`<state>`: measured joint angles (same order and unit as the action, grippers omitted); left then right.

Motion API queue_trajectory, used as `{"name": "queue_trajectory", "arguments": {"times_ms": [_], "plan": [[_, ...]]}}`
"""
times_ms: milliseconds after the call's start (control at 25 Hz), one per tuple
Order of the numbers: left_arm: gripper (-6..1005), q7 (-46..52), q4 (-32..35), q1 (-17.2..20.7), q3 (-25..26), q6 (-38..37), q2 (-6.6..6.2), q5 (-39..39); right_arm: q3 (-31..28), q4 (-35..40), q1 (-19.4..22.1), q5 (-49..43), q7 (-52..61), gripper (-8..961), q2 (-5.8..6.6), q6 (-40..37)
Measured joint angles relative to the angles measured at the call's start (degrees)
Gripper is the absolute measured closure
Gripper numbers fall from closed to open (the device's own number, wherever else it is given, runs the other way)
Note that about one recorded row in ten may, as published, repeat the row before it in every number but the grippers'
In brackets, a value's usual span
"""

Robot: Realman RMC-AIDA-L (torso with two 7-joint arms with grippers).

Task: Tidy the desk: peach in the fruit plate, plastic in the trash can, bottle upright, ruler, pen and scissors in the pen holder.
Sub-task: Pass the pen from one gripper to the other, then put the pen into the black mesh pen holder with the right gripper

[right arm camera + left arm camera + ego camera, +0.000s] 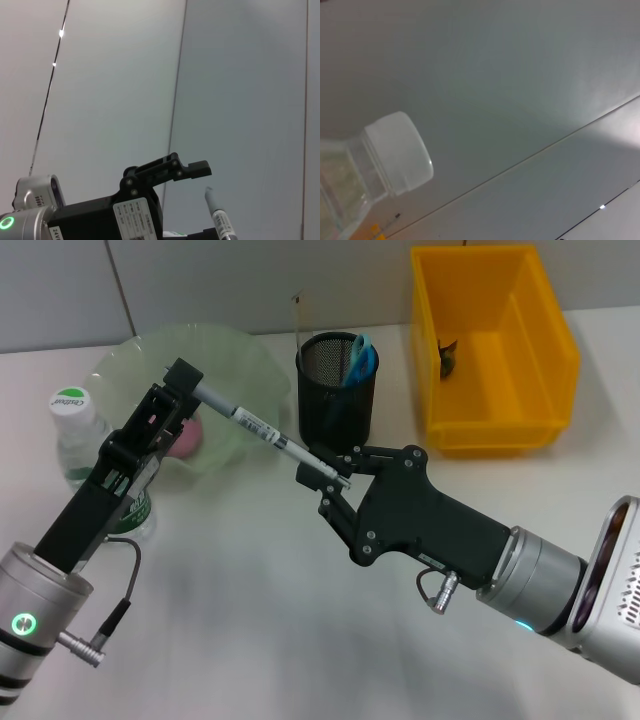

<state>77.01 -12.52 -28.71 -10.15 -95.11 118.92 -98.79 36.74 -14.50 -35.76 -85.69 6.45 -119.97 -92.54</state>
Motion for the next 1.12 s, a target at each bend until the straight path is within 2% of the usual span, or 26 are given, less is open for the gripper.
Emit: {"name": "queue_trajectory", "arguments": {"times_ms": [240,320,440,560,600,880,1000,1040,1080,1120], "plan": [[162,-0.5,1.2,-0.1,-0.3,-0.4,0.00,-0.3,-0.3,0.0,0.7,0.0,0.4,815,0.00,-1.6],[161,-7.3,6.9,-0.3,-0.5,-1.0,-0.08,-5.6,-0.8,0.1,1.8,0.1,1.1,815,0.00,-3.2],[163,-11.1,10.3,-0.3,-0.5,-2.0,-0.22,-9.3,-1.1,0.9,3.2,0.3,3.5,813,0.00,-5.1],[166,-11.7,11.5,-0.5,-0.5,-2.3,-0.24,-10.9,-1.6,1.3,4.3,0.4,4.6,812,0.01,-5.9],[167,-12.7,14.1,-1.0,-0.5,-3.0,-0.29,-14.9,-2.1,1.4,5.0,0.4,5.1,812,0.05,-6.4],[170,-15.9,20.9,-2.4,-0.6,-6.8,-0.49,-24.9,-4.4,4.6,9.5,0.4,13.4,809,0.35,-8.6],[170,-17.6,25.0,-3.2,-3.1,-8.8,-0.58,-28.1,-4.4,6.2,10.5,0.2,17.9,808,0.48,-8.6],[170,-18.7,27.7,-3.7,-7.0,-9.3,-0.62,-28.4,-4.1,7.5,11.1,0.2,21.4,808,0.62,-8.6],[170,-18.7,27.7,-3.7,-7.0,-9.3,-0.62,-28.4,-4.1,7.5,11.1,0.2,21.4,808,0.62,-8.6],[170,-19.0,29.5,-3.9,-10.2,-9.3,-0.61,-28.4,-4.1,8.4,11.4,0.1,23.2,807,0.65,-8.6]]}}
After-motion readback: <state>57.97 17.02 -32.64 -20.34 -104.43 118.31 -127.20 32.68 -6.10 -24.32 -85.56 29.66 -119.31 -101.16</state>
